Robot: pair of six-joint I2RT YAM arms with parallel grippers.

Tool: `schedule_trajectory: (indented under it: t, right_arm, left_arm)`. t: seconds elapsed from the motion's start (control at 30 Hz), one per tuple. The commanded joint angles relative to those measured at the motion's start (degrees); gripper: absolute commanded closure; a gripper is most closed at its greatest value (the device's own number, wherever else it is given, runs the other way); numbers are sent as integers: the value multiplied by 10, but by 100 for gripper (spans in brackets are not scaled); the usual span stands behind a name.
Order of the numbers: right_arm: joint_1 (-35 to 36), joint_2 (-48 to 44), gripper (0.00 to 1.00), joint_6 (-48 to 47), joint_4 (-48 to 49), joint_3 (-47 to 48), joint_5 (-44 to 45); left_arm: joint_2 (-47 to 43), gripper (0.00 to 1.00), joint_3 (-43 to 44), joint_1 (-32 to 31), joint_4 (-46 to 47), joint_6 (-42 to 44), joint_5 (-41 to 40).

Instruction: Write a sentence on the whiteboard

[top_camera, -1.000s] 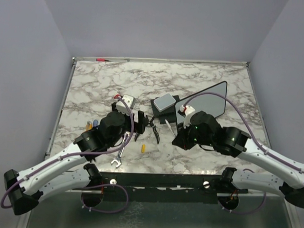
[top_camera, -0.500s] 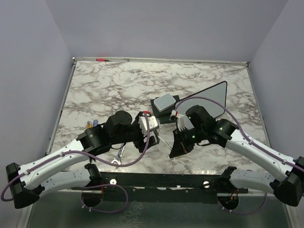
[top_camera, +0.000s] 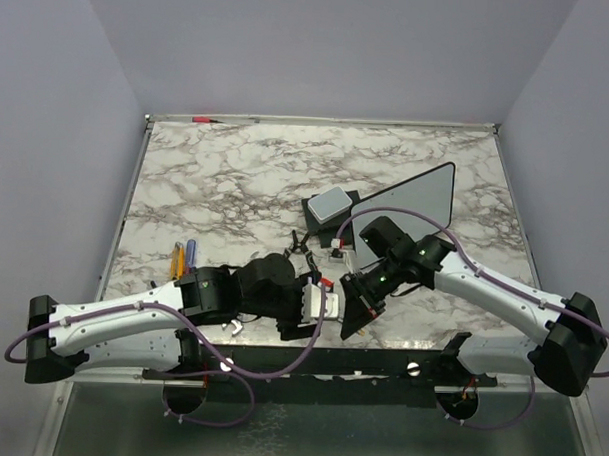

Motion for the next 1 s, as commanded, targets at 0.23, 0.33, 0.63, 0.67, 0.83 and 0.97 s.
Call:
schedule_trajectory:
  t: [0.23, 0.33, 0.63, 0.67, 0.83, 0.97]
  right_arm:
    - [-2, 26, 100, -35, -34, 18, -60]
    - [-2, 28, 100, -40, -35, 17, -72]
    - [-2, 15, 94, -42, -39, 18, -49]
    - [-2, 11, 86, -38, -38, 20, -32]
    - [-2, -32, 49, 15, 2, 28, 60]
    - [-3, -82, 40, 47, 35, 21, 109]
  left_arm:
    - [54, 31, 31, -71, -15, 17, -46]
    - [69, 34, 29, -86, -8, 14, -50]
    - [105, 88, 41, -97, 9, -3, -49]
    - [105, 94, 40, -97, 9, -3, -51]
    - [89, 100, 23, -98, 20, -18, -88]
    - [57, 100, -17, -97, 58, -41, -113]
